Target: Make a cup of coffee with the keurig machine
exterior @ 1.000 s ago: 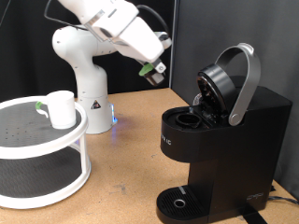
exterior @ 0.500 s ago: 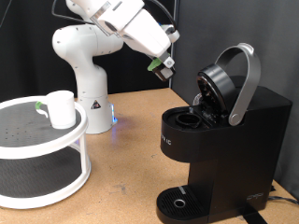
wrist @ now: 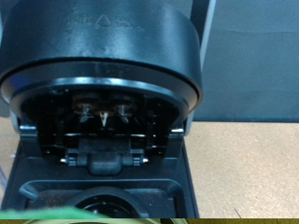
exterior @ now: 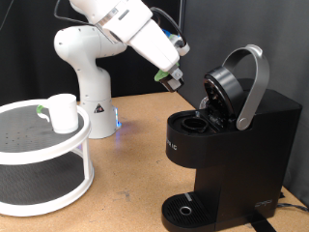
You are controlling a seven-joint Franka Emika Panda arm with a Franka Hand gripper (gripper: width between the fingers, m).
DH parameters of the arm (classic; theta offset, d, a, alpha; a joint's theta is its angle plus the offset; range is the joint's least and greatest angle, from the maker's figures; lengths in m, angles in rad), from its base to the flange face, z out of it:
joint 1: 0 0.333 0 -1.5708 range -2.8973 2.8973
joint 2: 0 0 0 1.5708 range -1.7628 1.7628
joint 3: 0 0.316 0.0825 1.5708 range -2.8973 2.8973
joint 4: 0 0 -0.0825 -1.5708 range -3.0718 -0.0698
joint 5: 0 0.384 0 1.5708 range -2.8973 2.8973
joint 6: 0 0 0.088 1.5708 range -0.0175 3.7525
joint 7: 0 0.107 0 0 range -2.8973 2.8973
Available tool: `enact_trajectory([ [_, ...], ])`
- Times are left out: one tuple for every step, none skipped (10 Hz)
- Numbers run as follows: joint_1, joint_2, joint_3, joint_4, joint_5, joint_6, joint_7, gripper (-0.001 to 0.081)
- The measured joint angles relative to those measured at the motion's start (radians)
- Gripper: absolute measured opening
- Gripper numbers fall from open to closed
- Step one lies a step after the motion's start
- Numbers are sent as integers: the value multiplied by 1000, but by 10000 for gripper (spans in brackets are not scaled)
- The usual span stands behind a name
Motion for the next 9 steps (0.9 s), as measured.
enact_trajectory([
  [0, 10, -7, 16, 0, -22, 0, 485],
  [0, 10, -7, 14, 0, -20, 0, 485],
  [0, 10, -5, 7, 0, -4, 0, 485],
  [1, 11, 4, -4, -1, 26, 0, 485],
  [2, 15, 19, -15, -4, 49, 6, 485],
  [3, 22, 33, -21, -4, 61, 7, 485],
  [6, 31, 45, -24, -5, 64, 7, 485],
  [7, 43, 57, -26, -5, 64, 7, 485],
  [9, 51, 67, -28, -4, 67, 7, 485],
])
